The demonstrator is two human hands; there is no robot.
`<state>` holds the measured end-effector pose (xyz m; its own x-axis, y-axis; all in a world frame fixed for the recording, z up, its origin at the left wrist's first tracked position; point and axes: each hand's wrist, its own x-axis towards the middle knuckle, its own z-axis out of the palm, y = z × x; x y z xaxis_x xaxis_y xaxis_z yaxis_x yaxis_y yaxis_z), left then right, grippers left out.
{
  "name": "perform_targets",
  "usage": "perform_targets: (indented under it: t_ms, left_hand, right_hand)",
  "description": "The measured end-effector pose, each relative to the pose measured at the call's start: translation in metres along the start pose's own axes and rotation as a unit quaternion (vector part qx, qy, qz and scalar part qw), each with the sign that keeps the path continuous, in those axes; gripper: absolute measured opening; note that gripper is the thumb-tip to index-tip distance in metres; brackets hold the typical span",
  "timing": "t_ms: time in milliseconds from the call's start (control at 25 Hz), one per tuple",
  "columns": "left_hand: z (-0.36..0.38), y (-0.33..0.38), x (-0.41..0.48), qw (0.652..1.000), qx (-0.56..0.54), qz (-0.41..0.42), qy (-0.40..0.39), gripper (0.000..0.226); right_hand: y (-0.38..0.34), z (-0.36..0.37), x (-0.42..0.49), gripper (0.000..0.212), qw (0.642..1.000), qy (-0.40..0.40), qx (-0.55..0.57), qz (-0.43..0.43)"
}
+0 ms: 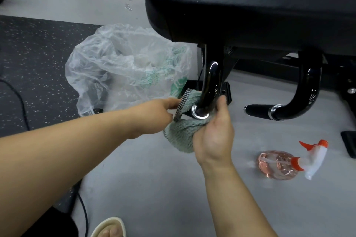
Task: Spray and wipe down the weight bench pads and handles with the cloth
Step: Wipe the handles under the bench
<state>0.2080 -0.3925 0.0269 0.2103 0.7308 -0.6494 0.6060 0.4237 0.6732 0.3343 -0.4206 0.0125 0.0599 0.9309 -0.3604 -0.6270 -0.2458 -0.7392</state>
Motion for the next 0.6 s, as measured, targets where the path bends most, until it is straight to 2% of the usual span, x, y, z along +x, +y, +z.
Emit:
perform_targets:
  t_ms: [80,160,280,400,480,600]
  left_hand:
    - [-0.001,0.001,0.001,1.000,-0.001,0.003,-0.008,0.053]
    - [-0.001,0.001,0.004,1.000,0.007,0.005,-0.014,0.050]
    - [-0.001,0.000,0.004,0.999,0.013,0.014,-0.031,0.053]
    - [-0.002,0.002,0.001,0.998,-0.018,0.020,-0.050,0.053]
    - [-0.005,0.006,-0.001,0.998,-0.031,0.025,-0.048,0.052]
    - [-0.011,0.015,-0.008,0.999,-0.030,0.010,-0.018,0.051]
  right_hand:
    - [0.003,0.002,-0.011,0.047,0.996,-0.048,0.049,-0.063]
    - [0.010,-0.001,-0.015,0.052,0.991,-0.081,0.026,-0.104]
    - [0.017,-0.004,-0.015,0.058,0.989,-0.066,-0.081,-0.107]
    - [0.017,-0.002,-0.024,0.064,0.989,-0.063,-0.101,-0.090]
    - [0.022,0.000,-0.034,0.064,0.984,-0.064,-0.127,-0.111]
    - [0.035,-0.007,-0.040,0.076,0.937,-0.034,-0.288,-0.195]
